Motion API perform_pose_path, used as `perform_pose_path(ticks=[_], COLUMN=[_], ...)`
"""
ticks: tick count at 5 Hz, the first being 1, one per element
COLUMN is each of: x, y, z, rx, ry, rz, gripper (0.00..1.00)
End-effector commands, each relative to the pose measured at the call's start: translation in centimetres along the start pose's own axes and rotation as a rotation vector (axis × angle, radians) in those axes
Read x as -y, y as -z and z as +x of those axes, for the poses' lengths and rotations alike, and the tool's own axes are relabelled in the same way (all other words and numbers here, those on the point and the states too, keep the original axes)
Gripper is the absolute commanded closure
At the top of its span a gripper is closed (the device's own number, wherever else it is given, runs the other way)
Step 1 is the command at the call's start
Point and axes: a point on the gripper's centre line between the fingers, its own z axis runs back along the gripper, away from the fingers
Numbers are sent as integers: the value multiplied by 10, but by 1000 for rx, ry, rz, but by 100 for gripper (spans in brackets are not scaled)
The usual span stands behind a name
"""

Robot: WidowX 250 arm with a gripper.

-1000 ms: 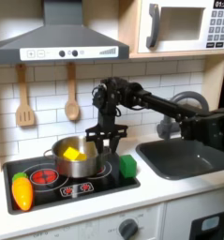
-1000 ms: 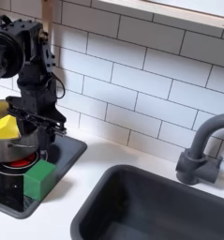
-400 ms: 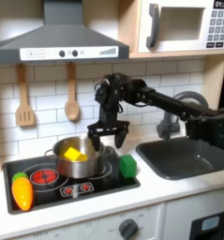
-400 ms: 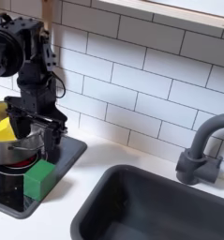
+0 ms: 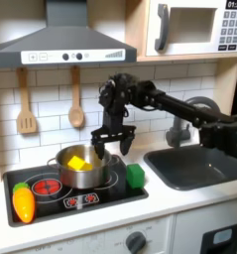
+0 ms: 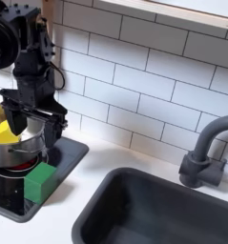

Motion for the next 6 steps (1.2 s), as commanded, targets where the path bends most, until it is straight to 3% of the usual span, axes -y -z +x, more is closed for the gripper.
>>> perform_pose_path(ticks=[1, 3, 4, 6], x=[-13, -28, -32, -39], y=[-10, -4, -9, 4], z=[-6, -1, 5, 12], rx=[14, 22, 50, 48], ry=[-86, -152, -166, -179], rz=[5, 28, 38, 52], gripper=[0, 0, 0, 0])
